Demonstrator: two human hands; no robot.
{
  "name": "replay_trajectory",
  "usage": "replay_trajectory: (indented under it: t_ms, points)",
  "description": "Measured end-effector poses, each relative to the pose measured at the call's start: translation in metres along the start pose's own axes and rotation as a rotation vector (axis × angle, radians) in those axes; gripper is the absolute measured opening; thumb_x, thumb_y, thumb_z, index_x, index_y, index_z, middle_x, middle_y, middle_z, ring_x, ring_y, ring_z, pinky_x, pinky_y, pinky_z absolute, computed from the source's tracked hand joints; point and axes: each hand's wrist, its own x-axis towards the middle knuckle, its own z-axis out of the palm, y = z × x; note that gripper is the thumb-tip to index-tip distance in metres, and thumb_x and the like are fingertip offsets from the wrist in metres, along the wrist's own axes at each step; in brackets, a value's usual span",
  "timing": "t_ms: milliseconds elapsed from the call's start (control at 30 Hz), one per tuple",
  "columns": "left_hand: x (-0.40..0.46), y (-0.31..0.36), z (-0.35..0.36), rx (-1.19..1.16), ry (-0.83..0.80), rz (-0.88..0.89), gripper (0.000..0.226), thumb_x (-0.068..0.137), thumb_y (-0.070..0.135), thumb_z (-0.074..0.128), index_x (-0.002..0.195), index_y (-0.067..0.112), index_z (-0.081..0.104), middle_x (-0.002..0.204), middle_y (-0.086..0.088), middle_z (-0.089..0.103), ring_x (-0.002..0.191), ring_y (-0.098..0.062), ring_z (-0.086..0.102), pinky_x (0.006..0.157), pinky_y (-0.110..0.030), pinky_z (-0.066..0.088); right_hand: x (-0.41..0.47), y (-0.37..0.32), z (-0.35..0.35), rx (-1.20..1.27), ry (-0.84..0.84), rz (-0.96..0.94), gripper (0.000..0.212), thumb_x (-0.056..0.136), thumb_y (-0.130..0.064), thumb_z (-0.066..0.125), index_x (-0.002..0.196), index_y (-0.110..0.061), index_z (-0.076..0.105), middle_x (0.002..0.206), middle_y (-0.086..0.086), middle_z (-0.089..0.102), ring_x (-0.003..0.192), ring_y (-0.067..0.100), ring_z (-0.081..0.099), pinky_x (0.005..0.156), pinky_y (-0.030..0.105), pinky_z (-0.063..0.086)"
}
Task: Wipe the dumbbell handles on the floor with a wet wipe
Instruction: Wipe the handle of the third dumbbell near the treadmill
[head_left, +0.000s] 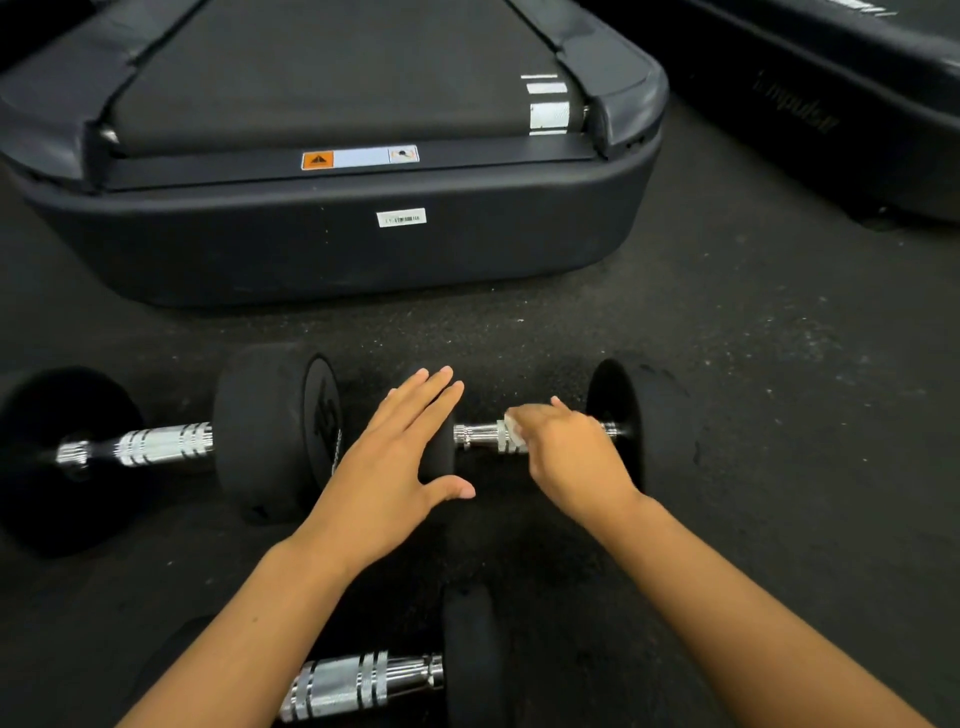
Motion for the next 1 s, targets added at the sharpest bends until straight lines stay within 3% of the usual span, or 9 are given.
replay_trajectory:
  t_ms: [167,267,367,500,600,700,800,900,1000]
  points:
    - [0.000,-0.001,-0.001,0.002,0.010,-0.013,0.092,0.072,0.043,0.071,0.142,0.035,0.011,0.152,0.022,0.003,0.137,0.009,-0.009,0.110,-0.016,-0.006,-0.009,-0.009,0.019,-0.077,0.065,-0.180,0.042,0.074,0.004,0.041,0.109,0.002,0.064,0.106,0.017,0.067,0.100,0.031,0.064,0.099,0.041,0.040]
    - [-0.004,0.000,0.000,-0.002,0.009,-0.011,0.092,0.073,0.043,0.070,0.143,0.035,0.012,0.152,0.022,0.004,0.137,0.008,-0.009,0.111,-0.016,-0.006,-0.009,0.006,0.004,-0.073,-0.002,-0.184,0.056,0.076,0.013,0.046,0.129,-0.003,0.051,0.129,0.015,0.056,0.119,0.029,0.053,0.109,0.032,0.025]
    - [-0.002,0.001,0.002,0.021,0.026,-0.011,0.091,0.074,0.043,0.069,0.144,0.032,0.012,0.152,0.019,0.004,0.139,0.005,-0.008,0.112,-0.019,-0.005,0.000,-0.010,0.000,-0.031,-0.020,-0.050,0.048,0.082,0.008,0.045,0.129,-0.006,0.048,0.128,0.010,0.053,0.119,0.027,0.048,0.110,0.026,0.016]
    - [-0.001,0.002,-0.001,0.035,-0.004,-0.027,0.090,0.076,0.045,0.067,0.144,0.032,0.008,0.153,0.019,0.001,0.138,0.005,-0.010,0.114,-0.023,-0.004,-0.015,-0.012,0.006,-0.064,0.004,-0.182,0.050,0.075,0.012,0.047,0.124,0.008,0.052,0.121,0.024,0.057,0.115,0.037,0.054,0.107,0.039,0.019]
    - [-0.004,0.008,-0.003,-0.011,0.002,-0.053,0.087,0.077,0.047,0.065,0.145,0.033,0.012,0.152,0.022,0.001,0.136,0.009,-0.013,0.111,-0.017,-0.007,-0.020,0.001,-0.009,-0.004,-0.011,-0.184,0.056,0.074,0.018,0.043,0.127,0.002,0.052,0.130,0.020,0.053,0.123,0.033,0.048,0.111,0.034,0.010]
    - [-0.001,0.022,-0.002,-0.098,0.103,-0.108,0.075,0.079,0.044,0.065,0.142,0.032,0.026,0.146,0.027,0.009,0.129,0.017,-0.012,0.104,-0.011,-0.008,-0.030,-0.004,-0.020,0.071,0.133,-0.132,0.042,0.079,0.008,0.057,0.116,-0.012,0.062,0.117,0.007,0.053,0.108,0.022,0.049,0.095,0.040,0.046]
    - [0.005,0.042,0.006,-0.128,0.221,-0.040,0.060,0.080,0.038,0.066,0.135,0.027,0.043,0.141,0.021,0.033,0.130,0.016,0.006,0.102,-0.003,-0.002,-0.041,-0.009,-0.031,0.114,0.255,-0.142,0.036,0.081,0.003,0.060,0.112,-0.016,0.063,0.099,0.000,0.049,0.090,0.013,0.042,0.064,0.031,0.048]
    - [0.012,0.062,0.018,-0.191,0.291,-0.017,0.047,0.082,0.030,0.067,0.127,0.024,0.055,0.133,0.016,0.048,0.127,0.006,0.030,0.099,0.000,0.014,-0.044,-0.012,-0.043,0.328,0.385,-0.115,0.030,0.085,-0.001,0.056,0.110,-0.018,0.057,0.095,-0.006,0.054,0.085,0.006,0.045,0.073,0.018,0.041]
    - [0.023,0.073,0.028,-0.238,0.355,-0.036,0.031,0.084,0.021,0.066,0.115,0.021,0.063,0.117,0.009,0.060,0.111,-0.003,0.051,0.096,-0.015,0.037,-0.043,-0.008,-0.048,0.581,0.411,0.036,0.026,0.086,-0.002,0.060,0.098,-0.024,0.053,0.093,-0.015,0.058,0.089,0.002,0.056,0.077,0.015,0.046]
